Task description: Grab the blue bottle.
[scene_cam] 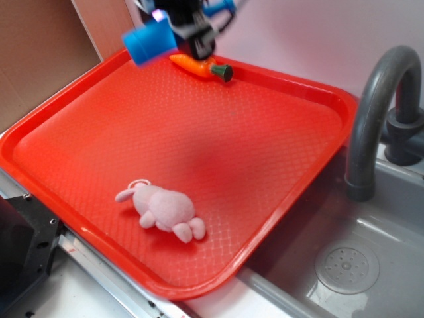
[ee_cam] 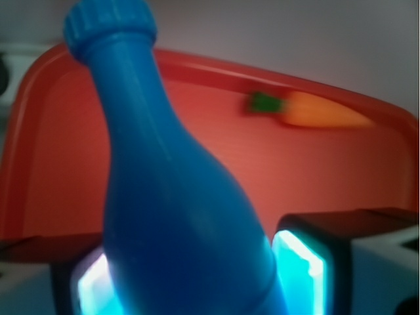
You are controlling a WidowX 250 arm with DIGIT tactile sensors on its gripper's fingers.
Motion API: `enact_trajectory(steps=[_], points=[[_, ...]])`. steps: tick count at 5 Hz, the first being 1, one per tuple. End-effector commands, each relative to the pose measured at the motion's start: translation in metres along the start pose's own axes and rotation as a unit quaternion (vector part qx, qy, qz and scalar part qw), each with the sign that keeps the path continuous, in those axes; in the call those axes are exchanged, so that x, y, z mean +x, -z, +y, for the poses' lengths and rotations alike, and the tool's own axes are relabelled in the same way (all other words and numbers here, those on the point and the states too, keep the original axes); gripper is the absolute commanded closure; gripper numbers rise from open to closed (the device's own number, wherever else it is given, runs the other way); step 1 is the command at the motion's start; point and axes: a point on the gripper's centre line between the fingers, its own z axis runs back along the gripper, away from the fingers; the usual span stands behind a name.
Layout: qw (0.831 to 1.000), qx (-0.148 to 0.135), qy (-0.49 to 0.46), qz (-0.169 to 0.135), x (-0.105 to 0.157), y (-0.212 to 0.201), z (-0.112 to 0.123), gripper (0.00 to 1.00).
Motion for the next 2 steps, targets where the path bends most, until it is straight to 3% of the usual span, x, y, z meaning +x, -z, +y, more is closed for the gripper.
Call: enact_trajectory(steps=[1, 2], points=[[0.984, 0.001, -0.174, -0.036, -0.0278, -0.0423, 0.0168, 1.00], [0.991, -0.009, -0.131, -0.027, -0.0206, -0.0359, 0.0136, 1.00]])
